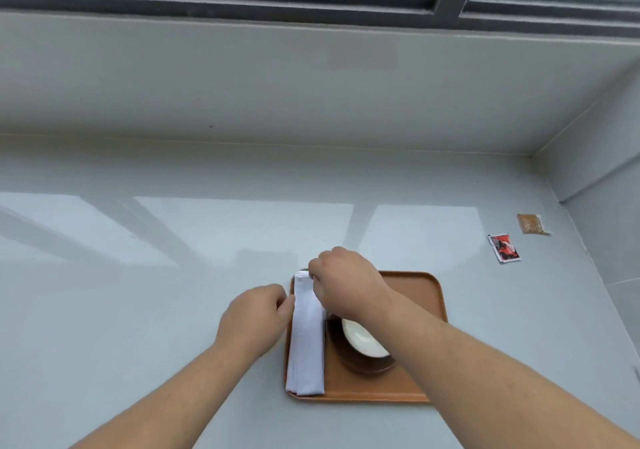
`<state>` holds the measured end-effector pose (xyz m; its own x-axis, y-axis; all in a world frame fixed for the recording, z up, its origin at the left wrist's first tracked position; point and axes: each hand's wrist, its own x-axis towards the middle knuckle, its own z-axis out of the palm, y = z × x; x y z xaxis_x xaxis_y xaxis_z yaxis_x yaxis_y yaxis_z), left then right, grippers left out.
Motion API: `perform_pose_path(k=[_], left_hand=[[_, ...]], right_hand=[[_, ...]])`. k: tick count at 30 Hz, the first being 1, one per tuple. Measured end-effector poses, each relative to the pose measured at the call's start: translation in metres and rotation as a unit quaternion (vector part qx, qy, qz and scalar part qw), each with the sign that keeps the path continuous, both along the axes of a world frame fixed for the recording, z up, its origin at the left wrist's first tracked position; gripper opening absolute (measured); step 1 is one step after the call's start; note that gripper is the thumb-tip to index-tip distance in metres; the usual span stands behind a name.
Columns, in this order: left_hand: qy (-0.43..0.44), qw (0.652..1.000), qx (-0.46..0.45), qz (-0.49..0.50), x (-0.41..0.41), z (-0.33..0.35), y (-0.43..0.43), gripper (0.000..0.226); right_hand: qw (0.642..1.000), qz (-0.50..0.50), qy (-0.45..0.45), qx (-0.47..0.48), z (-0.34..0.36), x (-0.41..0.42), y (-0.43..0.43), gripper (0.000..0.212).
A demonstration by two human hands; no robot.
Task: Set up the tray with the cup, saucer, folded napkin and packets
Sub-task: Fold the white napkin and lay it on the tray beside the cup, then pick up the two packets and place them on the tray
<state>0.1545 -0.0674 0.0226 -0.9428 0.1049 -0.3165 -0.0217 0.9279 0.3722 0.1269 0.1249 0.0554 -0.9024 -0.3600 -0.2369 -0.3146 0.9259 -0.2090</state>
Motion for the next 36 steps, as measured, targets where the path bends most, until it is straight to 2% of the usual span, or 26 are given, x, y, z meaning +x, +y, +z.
perform_pose_path(k=[4, 9, 15, 22, 24, 29, 33, 36], left_hand=[[0.033, 0.997, 0.06, -0.037, -0.037, 0.02, 0.066, 0.018], [0.042, 0.985, 0.06, -0.153, -0.056, 0.029, 0.176, 0.04], [-0.008, 0.965, 0.028, -0.26, -0.07, 0.022, 0.298, 0.058], [-0.055, 0.966, 0.003, -0.251, -0.084, -0.009, 0.408, 0.073], [-0.055, 0.97, -0.002, -0.236, -0.087, -0.016, 0.432, 0.073], [-0.036, 0.974, -0.024, -0.222, -0.089, -0.024, 0.472, 0.073], [-0.033, 0.976, -0.055, -0.208, -0.093, -0.028, 0.482, 0.071], [-0.056, 0.975, -0.045, -0.21, -0.097, -0.029, 0.477, 0.05]], right_hand=[[0.991, -0.109, 0.064, -0.046, 0.009, 0.006, 0.074, 0.025], [0.972, -0.22, 0.079, -0.031, 0.005, 0.018, 0.189, 0.041], [0.954, -0.298, 0.012, -0.003, -0.012, 0.029, 0.306, 0.055], [0.929, -0.369, -0.007, 0.019, -0.032, 0.004, 0.412, 0.049], [0.906, -0.422, -0.005, 0.008, -0.038, -0.011, 0.434, 0.048], [0.844, -0.529, -0.061, -0.059, -0.051, -0.041, 0.463, 0.065], [0.842, -0.531, -0.078, -0.052, -0.062, -0.055, 0.465, 0.059], [0.842, -0.523, -0.096, -0.087, -0.065, -0.059, 0.46, 0.046]])
